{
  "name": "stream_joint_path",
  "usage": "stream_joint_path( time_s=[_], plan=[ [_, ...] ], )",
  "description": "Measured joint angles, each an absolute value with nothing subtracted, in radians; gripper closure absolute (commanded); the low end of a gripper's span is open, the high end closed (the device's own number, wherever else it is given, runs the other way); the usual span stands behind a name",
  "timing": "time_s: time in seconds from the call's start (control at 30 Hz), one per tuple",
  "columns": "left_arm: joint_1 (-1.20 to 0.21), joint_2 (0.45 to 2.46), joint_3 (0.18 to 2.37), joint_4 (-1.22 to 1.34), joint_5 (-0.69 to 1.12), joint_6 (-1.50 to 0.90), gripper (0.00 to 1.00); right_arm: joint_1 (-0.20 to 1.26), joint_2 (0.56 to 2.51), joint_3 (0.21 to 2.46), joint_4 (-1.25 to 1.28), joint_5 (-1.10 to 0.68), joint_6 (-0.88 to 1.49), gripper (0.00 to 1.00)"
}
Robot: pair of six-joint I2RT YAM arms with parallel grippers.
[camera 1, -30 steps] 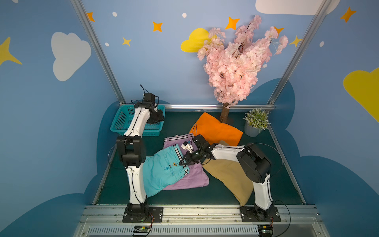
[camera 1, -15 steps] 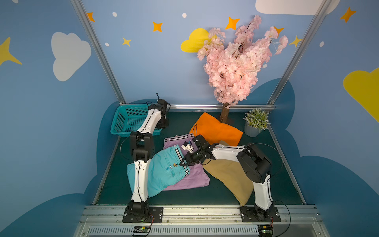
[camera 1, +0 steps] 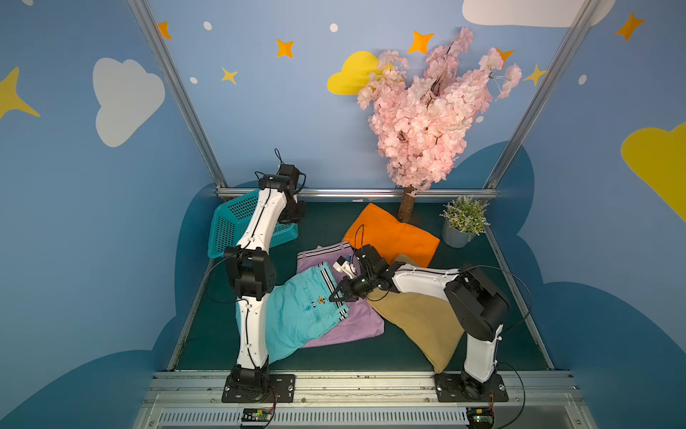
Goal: Put the folded long pants in the basket
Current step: Pick up the basket from the center of the board, then place the basket at the center of the board.
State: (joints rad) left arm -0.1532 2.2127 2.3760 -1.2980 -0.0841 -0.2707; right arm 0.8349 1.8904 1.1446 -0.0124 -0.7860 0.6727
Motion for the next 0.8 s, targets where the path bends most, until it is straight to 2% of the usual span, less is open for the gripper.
stream_joint_path(
  time_s=[0.2,0.47,0.53,0.63,0.8],
  plan=[
    [-0.335,2.112,2.388,-1.394,-0.057,-0.38,0.97,0.833,1.783,1.035,-0.002,-0.753,0.671,1.0],
    [-0.458,2.181,2.387,-1.412,0.002,-0.48,0.96,0.813,1.645,0.892,-0.011,-0.707,0.641,1.0],
    [-0.481,2.202,2.379,-1.4,0.015,-0.5,0.84,0.789,1.608,0.862,-0.028,-0.704,0.626,1.0],
    [-0.513,2.218,2.36,-1.379,0.057,-0.526,0.78,0.734,1.571,0.819,-0.043,-0.718,0.612,1.0],
    [-0.557,2.243,2.36,-1.333,0.196,-0.563,0.48,0.66,1.559,0.787,-0.089,-0.74,0.58,1.0]
  ],
)
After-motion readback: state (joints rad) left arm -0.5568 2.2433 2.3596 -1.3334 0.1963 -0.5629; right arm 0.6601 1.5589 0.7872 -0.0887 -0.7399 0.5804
